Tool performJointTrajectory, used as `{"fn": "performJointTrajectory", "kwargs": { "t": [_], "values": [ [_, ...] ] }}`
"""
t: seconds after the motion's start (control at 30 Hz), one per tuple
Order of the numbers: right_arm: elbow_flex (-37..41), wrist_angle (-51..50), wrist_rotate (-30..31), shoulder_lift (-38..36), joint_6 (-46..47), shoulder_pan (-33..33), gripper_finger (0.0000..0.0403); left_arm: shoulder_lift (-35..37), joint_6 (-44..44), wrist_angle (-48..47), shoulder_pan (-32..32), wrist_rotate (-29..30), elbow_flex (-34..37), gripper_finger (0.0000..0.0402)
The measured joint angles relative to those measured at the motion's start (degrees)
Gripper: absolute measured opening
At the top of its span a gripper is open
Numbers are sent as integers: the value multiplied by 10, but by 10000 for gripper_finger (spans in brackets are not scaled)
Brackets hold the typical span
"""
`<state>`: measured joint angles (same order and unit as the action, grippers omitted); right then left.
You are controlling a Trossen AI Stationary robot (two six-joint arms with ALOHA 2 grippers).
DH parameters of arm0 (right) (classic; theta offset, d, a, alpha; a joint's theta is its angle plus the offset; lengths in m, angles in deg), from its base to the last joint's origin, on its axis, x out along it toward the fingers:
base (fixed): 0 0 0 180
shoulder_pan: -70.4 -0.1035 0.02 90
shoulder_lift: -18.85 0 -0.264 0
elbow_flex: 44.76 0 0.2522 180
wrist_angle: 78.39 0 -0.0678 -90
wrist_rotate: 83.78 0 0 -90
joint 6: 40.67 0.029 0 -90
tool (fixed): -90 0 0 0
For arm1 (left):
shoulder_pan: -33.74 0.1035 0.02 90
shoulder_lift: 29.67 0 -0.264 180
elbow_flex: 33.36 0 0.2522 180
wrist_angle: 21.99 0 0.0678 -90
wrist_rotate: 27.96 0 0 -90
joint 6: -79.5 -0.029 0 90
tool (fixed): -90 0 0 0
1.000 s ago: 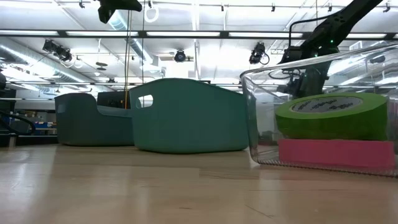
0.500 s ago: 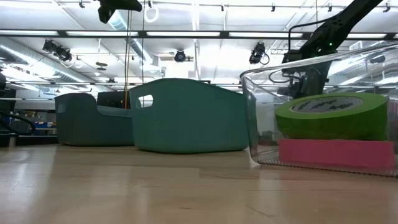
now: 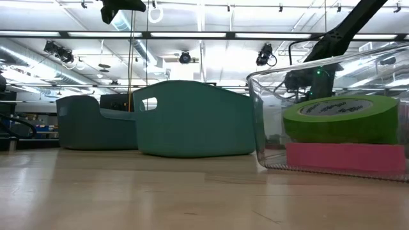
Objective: Pick and place Stapler, Stapler remover, tape
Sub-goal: Put the violet staple remover into the blue bin
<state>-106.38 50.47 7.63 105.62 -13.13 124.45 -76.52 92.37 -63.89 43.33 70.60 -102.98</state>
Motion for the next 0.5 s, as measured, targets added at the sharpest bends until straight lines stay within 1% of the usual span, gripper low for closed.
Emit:
{"fn": "performJointTrajectory", "kwargs": {
  "t": [0.07, 0.5],
  "values": [
    [0, 2, 11, 2, 7, -1, 211, 0, 0, 0, 0, 0, 0, 16],
    [-1, -1, 11, 1, 4, -1, 161, 0, 0, 0, 0, 0, 0, 16]
  ]
}}
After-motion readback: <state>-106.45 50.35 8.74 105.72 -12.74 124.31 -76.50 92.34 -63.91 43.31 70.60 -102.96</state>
